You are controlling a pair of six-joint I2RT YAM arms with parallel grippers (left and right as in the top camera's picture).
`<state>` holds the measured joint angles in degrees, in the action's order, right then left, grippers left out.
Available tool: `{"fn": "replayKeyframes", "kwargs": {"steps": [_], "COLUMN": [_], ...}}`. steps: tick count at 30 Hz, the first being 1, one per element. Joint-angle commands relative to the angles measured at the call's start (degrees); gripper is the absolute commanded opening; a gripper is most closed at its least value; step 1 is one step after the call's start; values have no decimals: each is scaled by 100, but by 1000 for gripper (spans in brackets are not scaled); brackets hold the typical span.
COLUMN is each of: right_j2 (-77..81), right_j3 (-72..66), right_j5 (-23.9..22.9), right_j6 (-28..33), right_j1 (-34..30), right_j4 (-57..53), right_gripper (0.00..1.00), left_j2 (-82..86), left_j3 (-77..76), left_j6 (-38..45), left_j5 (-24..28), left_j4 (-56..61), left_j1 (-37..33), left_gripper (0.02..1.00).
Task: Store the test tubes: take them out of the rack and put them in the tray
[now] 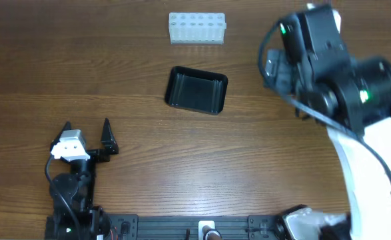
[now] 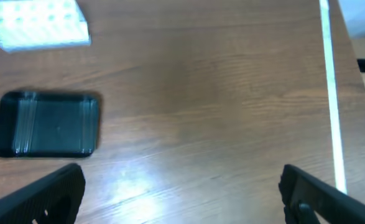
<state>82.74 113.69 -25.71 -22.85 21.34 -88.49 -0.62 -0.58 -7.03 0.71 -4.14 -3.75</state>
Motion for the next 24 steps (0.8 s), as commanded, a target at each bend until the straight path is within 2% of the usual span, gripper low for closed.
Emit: {"fn": "replayKeyframes", "kwargs": {"steps": [1, 5, 12, 14, 20, 24], "right_j2": [-1250, -2406, -3499, -3633, -3880, -3987], "right_j3": [-1707, -3456, -5530, -5965, -7281, -7934], "right_j5": [-160, -125, 734, 844, 828, 828], "right_j6": [-79, 450, 2717, 3187, 3668, 3663], "right_j1": [-144, -184, -243, -297, -540, -686], "right_j4": [866, 2277, 5073, 5976, 9160, 9927], "right_gripper": [993, 993, 993, 993, 993, 993], "left_j2": [28, 28, 28, 28, 28, 28], "left_j3": [24, 24, 24, 24, 24, 24], "left_j6": [81, 81, 79, 81, 81, 79], "left_j5": [79, 79, 79, 79, 79, 79], "left_j4": [-26, -26, -26, -26, -26, -26], "left_j1": [26, 26, 26, 26, 26, 26], "left_gripper": [998, 998, 998, 998, 998, 998]}}
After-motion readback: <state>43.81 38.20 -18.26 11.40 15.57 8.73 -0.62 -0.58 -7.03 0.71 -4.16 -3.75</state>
